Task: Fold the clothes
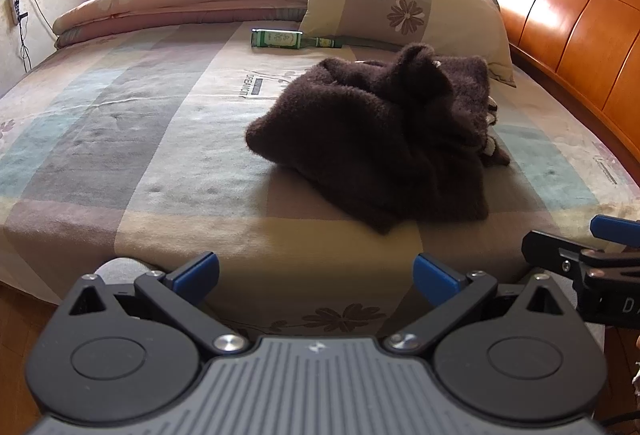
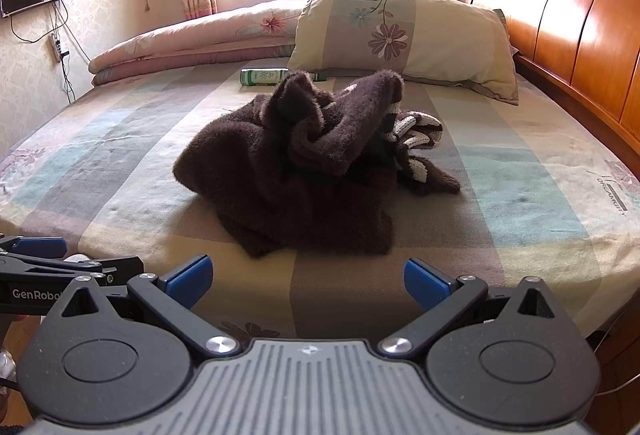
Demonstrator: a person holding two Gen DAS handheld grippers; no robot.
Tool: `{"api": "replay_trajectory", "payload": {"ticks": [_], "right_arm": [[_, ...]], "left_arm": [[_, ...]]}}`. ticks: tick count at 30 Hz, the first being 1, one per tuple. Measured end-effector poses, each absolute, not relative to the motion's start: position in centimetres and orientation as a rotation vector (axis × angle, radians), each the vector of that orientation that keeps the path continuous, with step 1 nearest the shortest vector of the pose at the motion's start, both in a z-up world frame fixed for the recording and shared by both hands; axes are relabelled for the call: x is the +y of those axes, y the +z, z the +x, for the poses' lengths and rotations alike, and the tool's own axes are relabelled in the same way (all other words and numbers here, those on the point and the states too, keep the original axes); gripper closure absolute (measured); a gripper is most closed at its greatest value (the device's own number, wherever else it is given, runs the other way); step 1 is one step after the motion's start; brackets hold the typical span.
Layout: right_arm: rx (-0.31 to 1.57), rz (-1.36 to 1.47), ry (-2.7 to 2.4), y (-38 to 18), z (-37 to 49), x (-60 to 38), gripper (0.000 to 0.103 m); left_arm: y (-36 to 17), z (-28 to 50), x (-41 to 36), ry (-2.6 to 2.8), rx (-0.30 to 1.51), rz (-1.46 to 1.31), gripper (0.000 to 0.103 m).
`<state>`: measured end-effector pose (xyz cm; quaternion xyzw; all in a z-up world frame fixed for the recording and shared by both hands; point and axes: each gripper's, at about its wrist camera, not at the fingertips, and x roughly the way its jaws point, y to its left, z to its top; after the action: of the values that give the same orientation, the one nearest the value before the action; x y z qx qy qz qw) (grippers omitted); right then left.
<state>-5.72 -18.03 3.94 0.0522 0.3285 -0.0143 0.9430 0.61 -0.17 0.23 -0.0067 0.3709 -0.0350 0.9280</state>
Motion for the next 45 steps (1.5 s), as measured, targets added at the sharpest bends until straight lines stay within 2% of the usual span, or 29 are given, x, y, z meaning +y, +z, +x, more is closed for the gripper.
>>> {"api": "replay_trajectory", "payload": {"ticks": [45], "right_arm": [[0.751,0.168,-0.034,1.8,1.2,-20.7,0.000]], "left_arm": [[-0.1,7.1,-1.5,-0.164,0.749,0.011,0.001]]}}
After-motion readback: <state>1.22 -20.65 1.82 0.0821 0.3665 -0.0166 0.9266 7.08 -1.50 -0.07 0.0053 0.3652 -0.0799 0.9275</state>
